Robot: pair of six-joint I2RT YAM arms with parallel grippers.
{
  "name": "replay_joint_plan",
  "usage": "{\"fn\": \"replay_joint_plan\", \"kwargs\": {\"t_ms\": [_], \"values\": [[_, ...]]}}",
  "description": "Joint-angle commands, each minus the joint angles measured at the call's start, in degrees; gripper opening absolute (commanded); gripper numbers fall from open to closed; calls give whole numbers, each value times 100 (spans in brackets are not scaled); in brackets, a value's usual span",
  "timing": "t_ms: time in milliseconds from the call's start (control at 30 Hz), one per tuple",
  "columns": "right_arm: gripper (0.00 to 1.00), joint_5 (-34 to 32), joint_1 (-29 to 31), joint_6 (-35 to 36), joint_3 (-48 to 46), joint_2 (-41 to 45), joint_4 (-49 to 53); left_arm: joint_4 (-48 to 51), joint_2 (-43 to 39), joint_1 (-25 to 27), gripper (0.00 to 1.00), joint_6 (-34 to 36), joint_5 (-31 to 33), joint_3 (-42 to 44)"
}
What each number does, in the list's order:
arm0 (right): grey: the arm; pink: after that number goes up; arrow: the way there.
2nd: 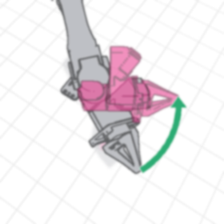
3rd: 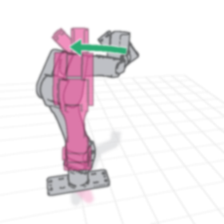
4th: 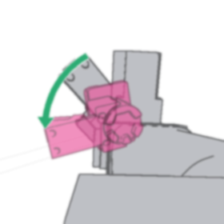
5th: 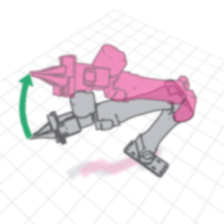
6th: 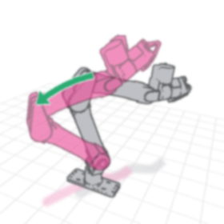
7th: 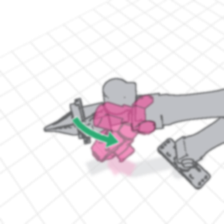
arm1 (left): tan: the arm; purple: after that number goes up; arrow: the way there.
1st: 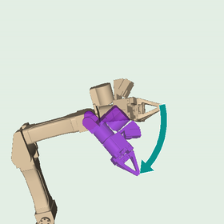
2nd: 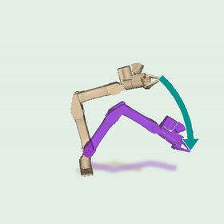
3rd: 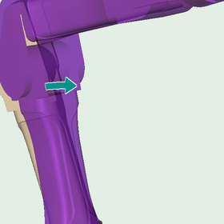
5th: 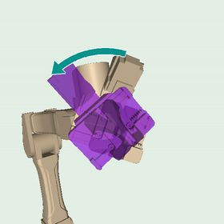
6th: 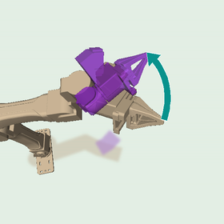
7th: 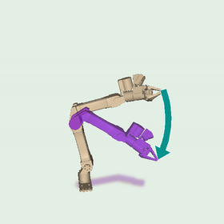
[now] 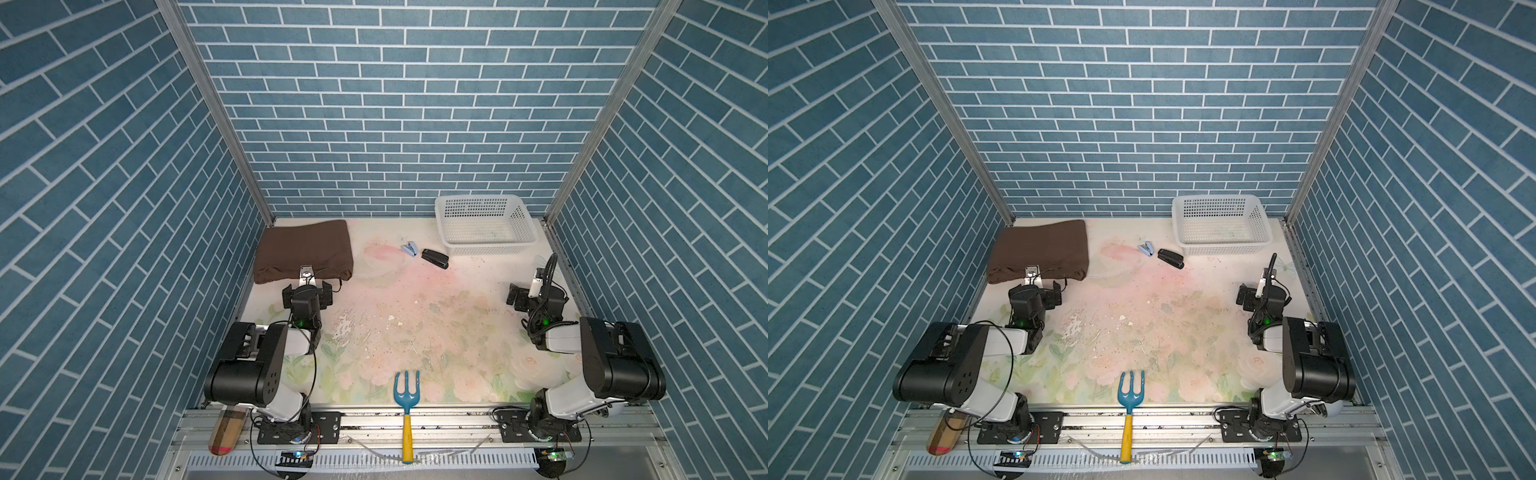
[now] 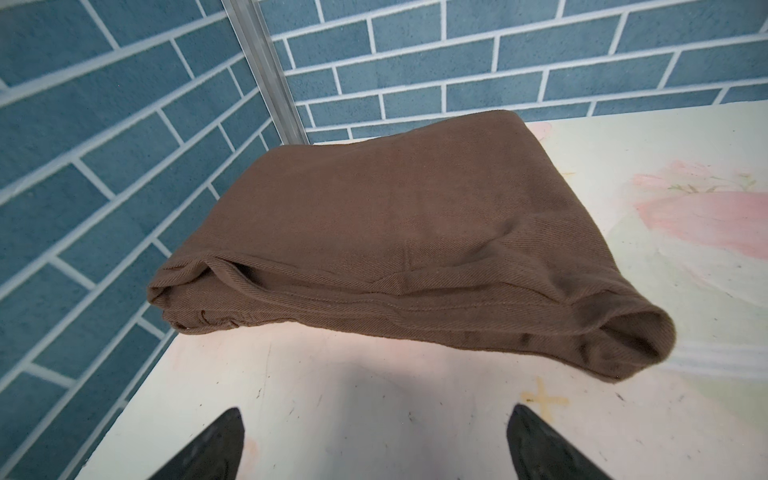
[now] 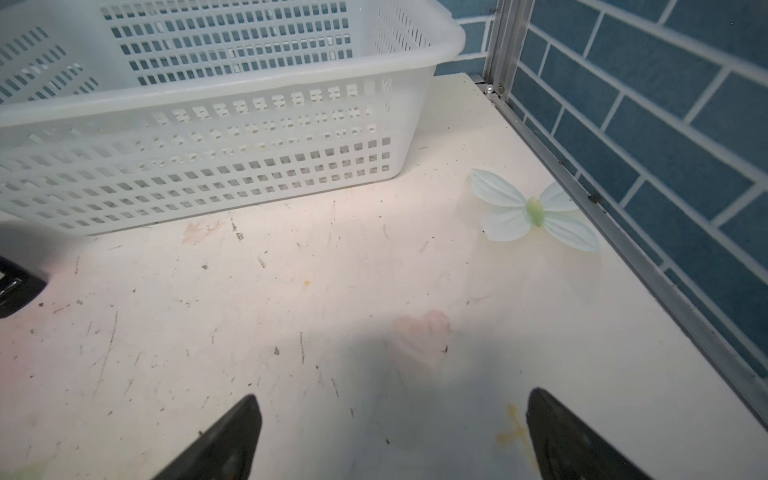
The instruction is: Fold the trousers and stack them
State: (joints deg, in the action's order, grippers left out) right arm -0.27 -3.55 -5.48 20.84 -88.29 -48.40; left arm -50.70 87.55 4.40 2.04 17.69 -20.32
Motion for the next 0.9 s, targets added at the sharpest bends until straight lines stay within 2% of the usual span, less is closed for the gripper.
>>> {"fn": "replay_joint_plan", "kwargs": {"t_ms": [0,333,867], "values": [[99,119,29,266,192,-4,-51,-63,-15,-36,99,-44,-63,-77],[99,-51,146,349,149,1,-143,-52,-9,-36,99,-35,-64,-85],[99,239,-1,260,242,-24,11,-47,-10,-36,99,-37,-82,-84]]}}
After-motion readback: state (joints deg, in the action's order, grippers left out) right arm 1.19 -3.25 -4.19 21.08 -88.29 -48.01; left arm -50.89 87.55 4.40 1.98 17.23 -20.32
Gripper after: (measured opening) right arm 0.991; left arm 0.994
